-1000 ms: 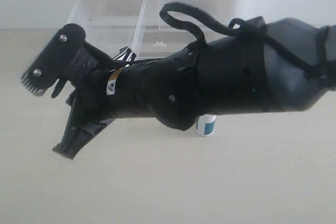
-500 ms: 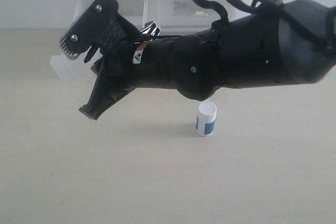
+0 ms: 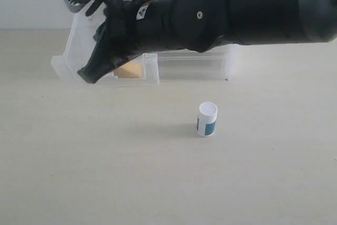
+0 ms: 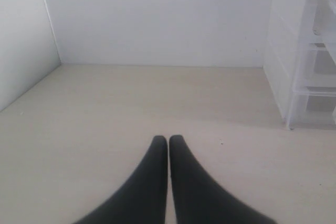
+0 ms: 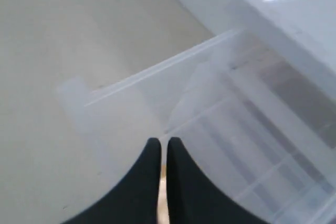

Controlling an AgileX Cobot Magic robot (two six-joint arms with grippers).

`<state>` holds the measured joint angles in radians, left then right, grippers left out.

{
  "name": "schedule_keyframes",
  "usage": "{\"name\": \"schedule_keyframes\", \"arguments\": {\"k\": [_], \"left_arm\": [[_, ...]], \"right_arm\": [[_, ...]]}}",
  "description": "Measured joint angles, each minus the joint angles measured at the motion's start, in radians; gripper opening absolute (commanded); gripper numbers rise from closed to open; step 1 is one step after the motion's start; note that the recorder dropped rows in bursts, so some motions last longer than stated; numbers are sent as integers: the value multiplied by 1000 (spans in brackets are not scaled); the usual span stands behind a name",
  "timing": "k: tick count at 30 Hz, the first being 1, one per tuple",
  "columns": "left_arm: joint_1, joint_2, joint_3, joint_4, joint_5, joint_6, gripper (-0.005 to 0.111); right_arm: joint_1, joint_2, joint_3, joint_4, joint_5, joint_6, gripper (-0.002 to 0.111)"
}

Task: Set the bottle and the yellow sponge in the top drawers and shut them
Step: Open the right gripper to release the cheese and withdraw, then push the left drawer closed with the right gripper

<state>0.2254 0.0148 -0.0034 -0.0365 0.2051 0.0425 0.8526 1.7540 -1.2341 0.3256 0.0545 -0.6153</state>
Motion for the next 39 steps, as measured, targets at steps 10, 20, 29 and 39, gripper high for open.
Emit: {"name": "schedule_keyframes", "arguments": {"k": [10,20,29,39], "left_arm": [[0,0,0,0,0,0,4],[0,0,0,0,0,0,4],[0,0,0,0,0,0,4],[0,0,0,0,0,0,4]], "right_arm": [[106,64,-8,5,49,-94,4],[21,104,-8,3,-110,-116,4],[-55,131,-54,3,-192,-128,4],[-112,275,-267,33,-176,-134,4]]}}
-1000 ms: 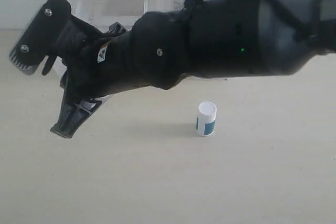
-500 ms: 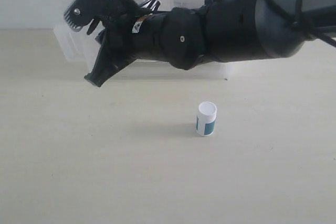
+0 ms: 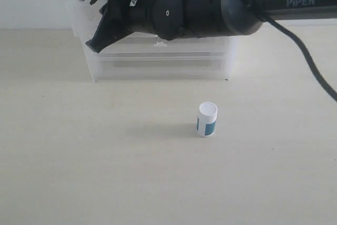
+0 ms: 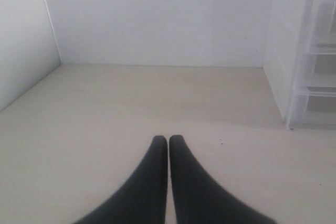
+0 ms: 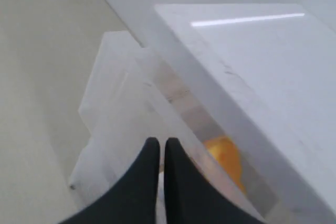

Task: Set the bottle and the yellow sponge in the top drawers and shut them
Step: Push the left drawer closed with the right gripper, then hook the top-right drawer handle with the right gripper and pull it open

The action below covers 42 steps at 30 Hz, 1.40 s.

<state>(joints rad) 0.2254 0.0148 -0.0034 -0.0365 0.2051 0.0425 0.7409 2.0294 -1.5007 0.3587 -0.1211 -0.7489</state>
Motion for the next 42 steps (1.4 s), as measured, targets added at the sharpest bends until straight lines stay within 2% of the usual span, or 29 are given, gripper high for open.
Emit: {"name": "schedule_keyframes", "arguments": {"k": [8,12,15,19,20,22,23,25,27,28,30,31,34,36,40,42], "left_arm": [[0,0,0,0,0,0,4],[0,0,0,0,0,0,4],[0,0,0,0,0,0,4],[0,0,0,0,0,0,4],[0,0,0,0,0,0,4],[0,0,0,0,0,0,4],[0,0,0,0,0,0,4],[0,0,0,0,0,0,4],[0,0,0,0,0,0,4],[0,0,0,0,0,0,4],[0,0,0,0,0,0,4],[0,0,0,0,0,0,4],[0,0,0,0,0,0,4],[0,0,0,0,0,0,4],[0,0,0,0,0,0,4],[0,0,0,0,0,0,4]], "right_arm": [[-48,27,-62,86,48,31,4],[-77,-28,-61,119,256,53,4],[-87,-160,1,127,306,85,4],[-205,-370,255,173,107,253,0],[-254,-405,365,180,11,376,0],[-293,-411,467,129,-64,585,0],[-299,-411,499,69,-84,662,0],[-308,-411,550,-183,-133,960,0],[-314,-411,566,-680,-226,1407,0],[-337,-411,566,-984,-363,1666,0],[-412,-409,547,-1344,-620,2017,0],[-491,-405,534,-1466,-746,2221,0],[-592,-397,530,-1552,-799,2433,1],[-622,-392,528,-1619,-756,2523,18],[-574,-390,528,-1648,-614,2573,62],[-545,-388,528,-1625,-521,2613,70]]}}
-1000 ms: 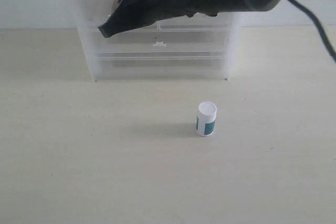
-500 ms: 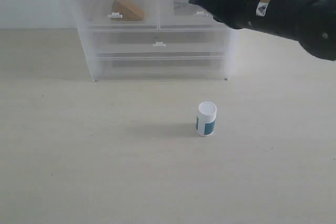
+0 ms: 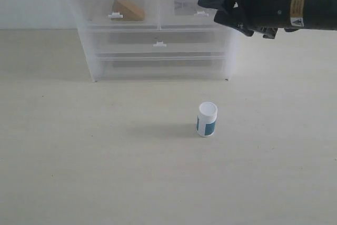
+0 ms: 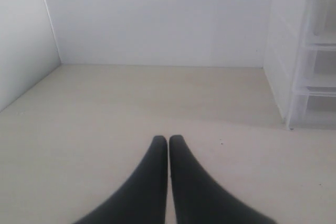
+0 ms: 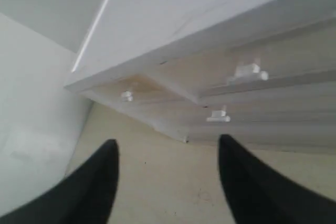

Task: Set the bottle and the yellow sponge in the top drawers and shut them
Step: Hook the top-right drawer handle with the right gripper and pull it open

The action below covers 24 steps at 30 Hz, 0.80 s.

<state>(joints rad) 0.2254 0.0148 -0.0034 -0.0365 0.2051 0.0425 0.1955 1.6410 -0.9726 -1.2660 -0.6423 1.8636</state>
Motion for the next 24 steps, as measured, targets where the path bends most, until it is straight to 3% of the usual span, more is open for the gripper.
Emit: {"name": "schedule_keyframes", "arguments": {"k": [2,6,9,15,24], "left_arm": [[0,0,0,0,0,0,4],[0,0,0,0,0,0,4],[0,0,0,0,0,0,4],[0,0,0,0,0,0,4],[0,0,0,0,0,0,4]], "right_arm": [[27,22,0,90,61,37,60],[33,155,0,314,-81,55,31],[33,240,-2,437,-145,44,21],[33,308,-49,523,-208,-17,19],[35,308,-78,524,-119,-14,19]]}}
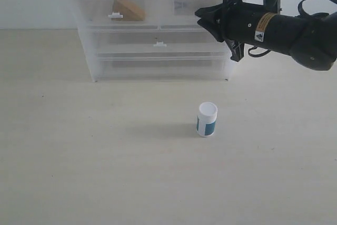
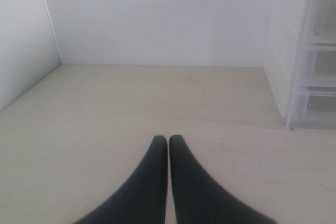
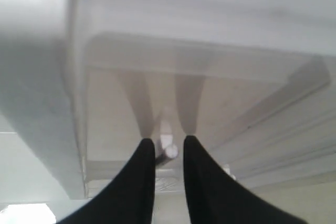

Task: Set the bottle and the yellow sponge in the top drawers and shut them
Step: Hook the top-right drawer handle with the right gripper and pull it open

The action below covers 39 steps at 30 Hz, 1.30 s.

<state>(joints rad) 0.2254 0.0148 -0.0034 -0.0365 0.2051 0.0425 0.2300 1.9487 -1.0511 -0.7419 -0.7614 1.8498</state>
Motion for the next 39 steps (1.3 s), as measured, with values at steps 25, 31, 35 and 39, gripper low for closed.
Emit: {"name": "schedule_keyframes", "arguments": {"k": [25,31,35,39], "left_arm": [[0,0,0,0,0,0,4],[0,0,0,0,0,0,4],[0,0,0,0,0,0,4],[0,0,0,0,0,0,4]], "right_arm": [[4,16,12,48,-78,-60,0],[0,4,56,26,-115,-65,0],[0,-59,213,50,-233,-167,0],[0,-122,387,50,-357,-290,0]]}}
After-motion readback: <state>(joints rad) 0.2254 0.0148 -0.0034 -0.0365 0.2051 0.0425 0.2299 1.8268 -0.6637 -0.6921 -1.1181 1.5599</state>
